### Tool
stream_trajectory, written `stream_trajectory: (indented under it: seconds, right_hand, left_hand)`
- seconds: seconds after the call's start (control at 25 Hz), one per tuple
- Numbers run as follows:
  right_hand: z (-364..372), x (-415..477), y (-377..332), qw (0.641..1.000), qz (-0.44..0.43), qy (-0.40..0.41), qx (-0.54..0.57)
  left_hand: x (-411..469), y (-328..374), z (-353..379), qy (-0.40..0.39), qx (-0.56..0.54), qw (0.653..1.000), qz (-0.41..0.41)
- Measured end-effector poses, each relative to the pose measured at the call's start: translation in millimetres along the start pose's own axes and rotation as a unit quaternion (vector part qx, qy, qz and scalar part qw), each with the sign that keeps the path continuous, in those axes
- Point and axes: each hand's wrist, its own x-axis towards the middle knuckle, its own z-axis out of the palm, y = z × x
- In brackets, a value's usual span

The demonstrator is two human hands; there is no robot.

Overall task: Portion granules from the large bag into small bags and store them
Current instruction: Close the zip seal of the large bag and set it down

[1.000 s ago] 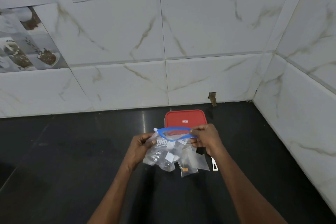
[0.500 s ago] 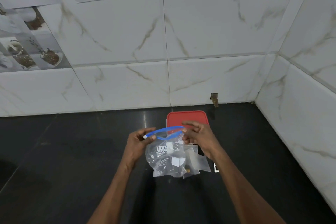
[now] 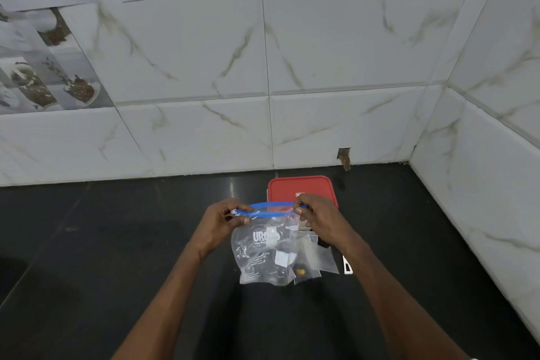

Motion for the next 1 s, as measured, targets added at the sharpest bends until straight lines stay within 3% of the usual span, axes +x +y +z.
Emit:
stream_trajectory:
  seconds: [0.12,0.2,0.32,0.44,0.52,0.68,0.84,1.0]
  right_hand:
    - [-4,2,1,0.999,-0.020,-0.030,-0.029]
    - [-7,1,1,0.999,0.008,0.002,0.038]
    - [-10,-1,-1,0.985,0.045,0.070,0.151]
    - [-5,3,2,0.973,0.097,0.093,0.185]
    - [-1,5,2,0.982,0.115,0.081,0.123]
    - [5,9,-22,0.993,0.002,0.010,-0.114]
    - [21,33,-51,0.999,-0.048,0.002,0.004]
    - [13,45,-53,0.992,-0.009,0.040,0.118]
  left_hand:
    - [6,-3,-7,-0.033,0.115,0.992,0.035]
    - [10,-1,-12,-0.049,0.122,0.991,0.037]
    - [8,5,-17,-0.011,-0.024,1.000,-0.010]
    - [3,6,-6,0.086,-0.186,0.976,-0.067]
    - [1,2,5,0.142,-0.223,0.961,-0.081]
    - [2,10,22,0.152,-0.228,0.960,-0.060]
    - [7,16,27,0.094,-0.232,0.968,-0.031]
    - [-6,-5,24,0.039,-0.183,0.980,-0.067]
